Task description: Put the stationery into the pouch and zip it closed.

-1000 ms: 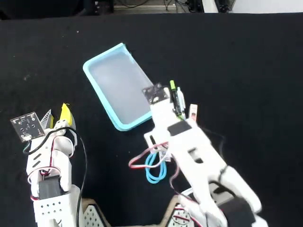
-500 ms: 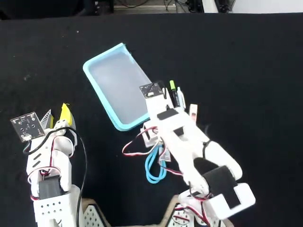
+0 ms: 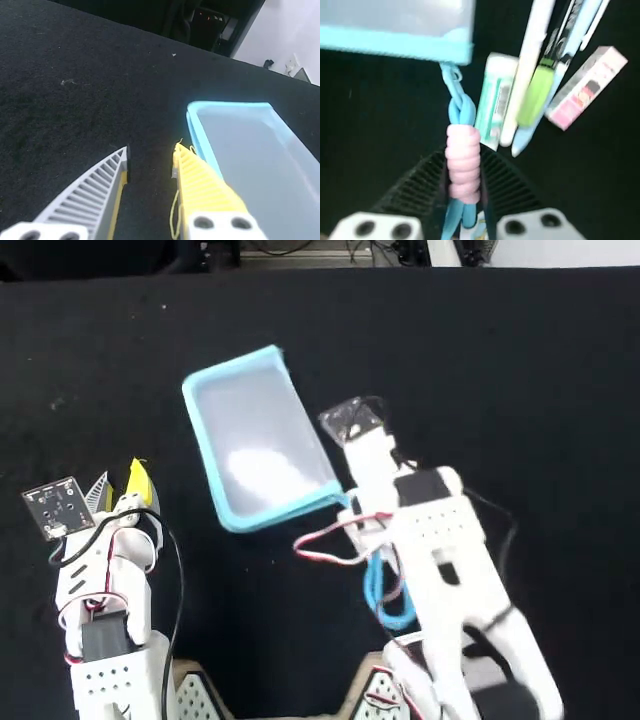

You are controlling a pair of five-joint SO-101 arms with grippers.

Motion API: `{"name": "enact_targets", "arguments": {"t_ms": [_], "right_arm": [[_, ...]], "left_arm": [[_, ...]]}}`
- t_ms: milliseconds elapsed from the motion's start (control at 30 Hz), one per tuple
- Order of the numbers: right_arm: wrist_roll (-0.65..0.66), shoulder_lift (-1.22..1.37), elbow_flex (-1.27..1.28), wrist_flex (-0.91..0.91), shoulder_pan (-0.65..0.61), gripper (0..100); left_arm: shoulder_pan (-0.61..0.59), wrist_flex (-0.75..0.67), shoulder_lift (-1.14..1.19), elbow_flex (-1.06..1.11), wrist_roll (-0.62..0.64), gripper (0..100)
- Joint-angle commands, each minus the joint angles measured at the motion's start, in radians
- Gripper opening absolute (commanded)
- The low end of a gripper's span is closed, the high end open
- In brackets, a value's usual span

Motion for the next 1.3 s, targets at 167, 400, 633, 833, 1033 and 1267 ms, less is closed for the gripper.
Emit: {"name": "enact_targets", "arguments": {"t_ms": [167,400,633,833,1033,1267], "right_arm": [[0.199,-0.134,0.044,0.146,-0.051,1.1],[0.192,-0.136,0.191,0.055,-0.4,1.2],[0.19,-0.134,0.306,-0.061,-0.371,13.2],[0.061,-0.134,0.237,-0.029,-0.33,18.3],[-0.002,-0.134,0.239,-0.087,-0.347,18.4],[-0.009,-0.136,0.337,-0.184,-0.519,18.3]], "left_arm": [[0.012,-0.008,-0.003,0.022,0.003,15],[0.005,-0.008,-0.003,0.022,0.003,15],[0.004,-0.008,-0.003,0.022,0.003,15],[0.008,-0.008,-0.003,0.022,0.003,15],[0.008,-0.008,-0.003,0.022,0.003,15],[0.004,-0.008,-0.003,0.022,0.003,15]]}}
